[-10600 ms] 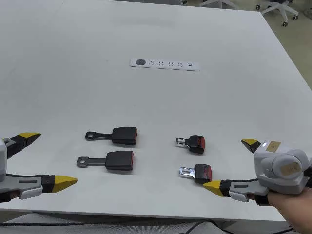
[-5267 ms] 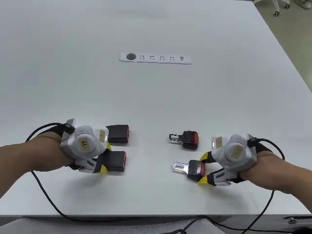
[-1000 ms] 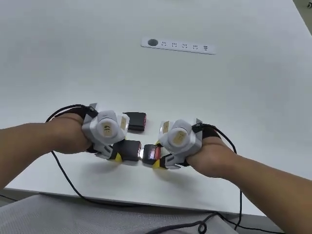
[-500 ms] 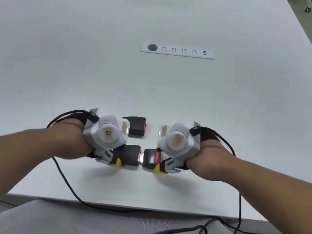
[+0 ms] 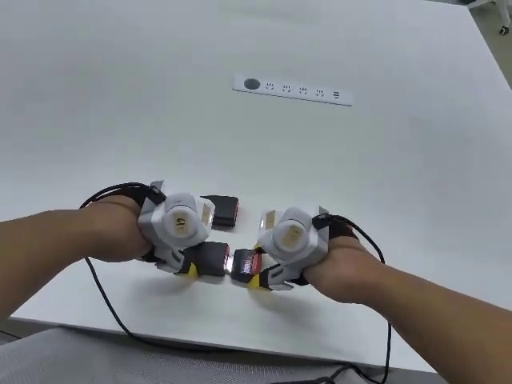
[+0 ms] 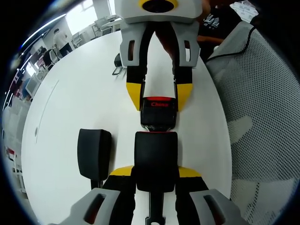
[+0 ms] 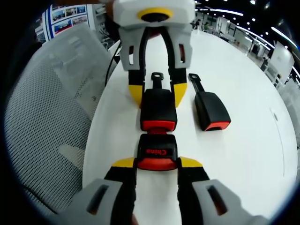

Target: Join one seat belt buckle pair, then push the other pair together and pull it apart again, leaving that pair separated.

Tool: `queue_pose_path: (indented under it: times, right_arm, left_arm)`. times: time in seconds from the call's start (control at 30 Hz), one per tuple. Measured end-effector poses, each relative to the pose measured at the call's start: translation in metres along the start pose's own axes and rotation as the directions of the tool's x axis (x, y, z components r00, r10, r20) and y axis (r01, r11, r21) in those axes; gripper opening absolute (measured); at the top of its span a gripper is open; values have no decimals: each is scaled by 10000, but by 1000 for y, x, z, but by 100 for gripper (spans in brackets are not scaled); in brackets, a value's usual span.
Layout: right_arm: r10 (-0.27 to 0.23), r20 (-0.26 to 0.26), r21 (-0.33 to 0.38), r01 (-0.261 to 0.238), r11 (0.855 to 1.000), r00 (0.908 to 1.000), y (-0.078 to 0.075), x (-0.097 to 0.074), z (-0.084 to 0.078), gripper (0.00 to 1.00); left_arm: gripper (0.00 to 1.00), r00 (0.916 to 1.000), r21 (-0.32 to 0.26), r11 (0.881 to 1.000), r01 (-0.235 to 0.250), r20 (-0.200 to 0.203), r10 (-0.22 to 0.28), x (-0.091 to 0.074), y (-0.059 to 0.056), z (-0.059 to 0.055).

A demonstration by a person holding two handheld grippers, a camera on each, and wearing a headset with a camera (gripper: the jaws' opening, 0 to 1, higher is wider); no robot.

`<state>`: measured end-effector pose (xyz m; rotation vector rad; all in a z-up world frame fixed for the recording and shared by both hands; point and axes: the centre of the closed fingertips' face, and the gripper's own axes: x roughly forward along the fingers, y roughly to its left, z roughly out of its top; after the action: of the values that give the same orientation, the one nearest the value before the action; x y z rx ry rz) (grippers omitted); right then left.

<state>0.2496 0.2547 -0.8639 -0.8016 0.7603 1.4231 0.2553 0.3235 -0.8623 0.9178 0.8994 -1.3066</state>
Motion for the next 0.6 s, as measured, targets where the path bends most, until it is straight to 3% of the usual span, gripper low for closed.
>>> queue_pose_path:
  times: [0.33, 0.5, 0.6]
  right_arm:
    - [-86, -22, -94, 86, 9999, 10000, 0, -2, 0, 34]
    - [-327, 242, 138, 324, 9994, 9992, -3, -12, 5, 38]
    - [-391, 475, 199, 382, 9991, 9981, -3, -22, 9, 37]
  left_arm:
    - [34, 10000, -503, 9987, 39, -39, -41, -1, 0, 0]
    - [36, 9985, -699, 9974, -173, 505, 209, -14, 3, 11]
    - [38, 9937, -992, 9946, -301, 1046, 405, -26, 7, 20]
